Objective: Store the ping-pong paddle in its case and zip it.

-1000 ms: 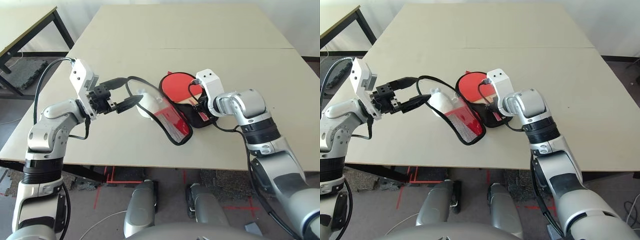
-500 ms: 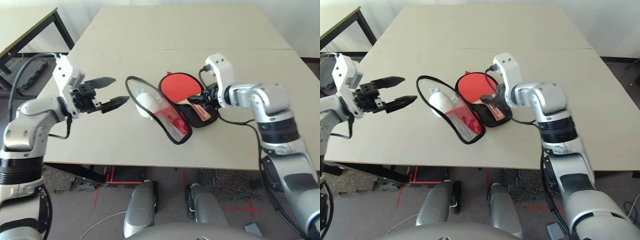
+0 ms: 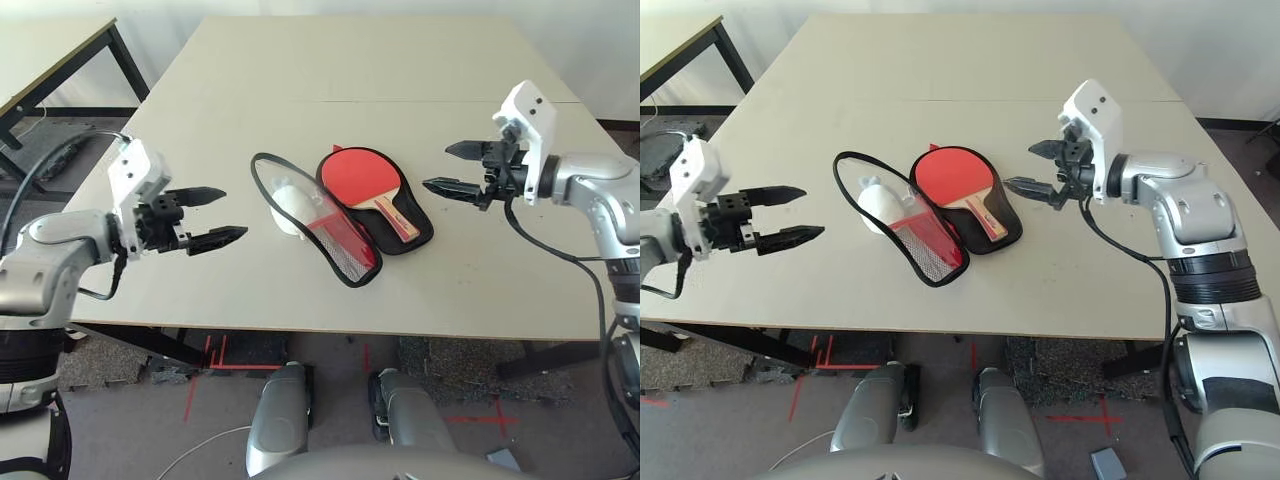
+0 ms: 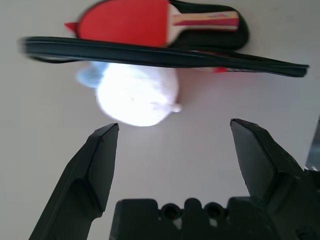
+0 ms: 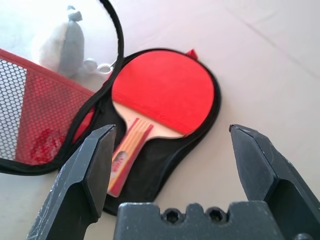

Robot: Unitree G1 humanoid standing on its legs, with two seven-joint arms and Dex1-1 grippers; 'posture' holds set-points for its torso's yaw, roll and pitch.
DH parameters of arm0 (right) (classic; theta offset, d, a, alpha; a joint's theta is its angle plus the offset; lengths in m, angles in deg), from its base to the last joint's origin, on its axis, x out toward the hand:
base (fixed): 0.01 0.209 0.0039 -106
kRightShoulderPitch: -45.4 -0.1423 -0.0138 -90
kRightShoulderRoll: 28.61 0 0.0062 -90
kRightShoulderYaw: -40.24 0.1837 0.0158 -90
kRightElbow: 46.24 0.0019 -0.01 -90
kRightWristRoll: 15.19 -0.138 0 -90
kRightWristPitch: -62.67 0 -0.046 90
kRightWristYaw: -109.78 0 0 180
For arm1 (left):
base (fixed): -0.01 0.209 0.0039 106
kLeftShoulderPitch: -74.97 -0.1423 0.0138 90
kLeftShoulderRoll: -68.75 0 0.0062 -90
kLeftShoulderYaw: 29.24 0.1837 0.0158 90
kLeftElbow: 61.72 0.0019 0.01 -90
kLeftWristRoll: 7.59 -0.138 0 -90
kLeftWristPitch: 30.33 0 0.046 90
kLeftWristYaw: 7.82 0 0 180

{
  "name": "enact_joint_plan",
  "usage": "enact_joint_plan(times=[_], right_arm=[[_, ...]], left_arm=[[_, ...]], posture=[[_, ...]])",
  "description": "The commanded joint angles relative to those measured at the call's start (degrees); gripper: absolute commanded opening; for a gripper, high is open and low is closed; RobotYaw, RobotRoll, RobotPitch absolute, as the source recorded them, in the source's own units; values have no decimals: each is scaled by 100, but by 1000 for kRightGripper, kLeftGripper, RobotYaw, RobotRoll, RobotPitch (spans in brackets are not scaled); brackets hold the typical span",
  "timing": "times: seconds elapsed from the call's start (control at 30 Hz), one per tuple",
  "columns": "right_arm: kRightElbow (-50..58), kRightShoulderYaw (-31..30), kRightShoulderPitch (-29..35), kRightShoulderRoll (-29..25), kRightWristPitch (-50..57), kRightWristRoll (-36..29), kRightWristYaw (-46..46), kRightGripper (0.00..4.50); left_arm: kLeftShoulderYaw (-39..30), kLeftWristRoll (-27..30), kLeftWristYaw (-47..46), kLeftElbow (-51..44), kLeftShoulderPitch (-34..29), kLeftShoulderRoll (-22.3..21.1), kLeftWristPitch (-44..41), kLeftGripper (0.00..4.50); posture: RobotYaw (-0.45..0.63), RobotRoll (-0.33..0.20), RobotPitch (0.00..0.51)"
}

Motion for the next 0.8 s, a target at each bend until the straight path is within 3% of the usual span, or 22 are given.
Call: enact_joint_plan(times=[0.03, 0.3, 0.4, 0.8], right_arm=[[-84, 100, 132, -31, -196, 6, -137, 4484], [-60, 134, 526, -137, -423, 130, -174, 4484], [34, 186, 656, -193, -328, 33, -290, 4484], [396, 454, 1084, -160, 479, -481, -327, 4484]], left_arm=[[425, -198, -109, -90, 468, 408, 147, 4500], [866, -494, 40, 641, 1360, 1045, 501, 4500], [975, -596, 19, 1191, 1865, 1484, 711, 4500], [1336, -1615, -14, 4444, 4069, 3230, 2746, 4500]], posture=[[183, 0, 90], [142, 0, 93], [128, 0, 98], [67, 0, 106]])
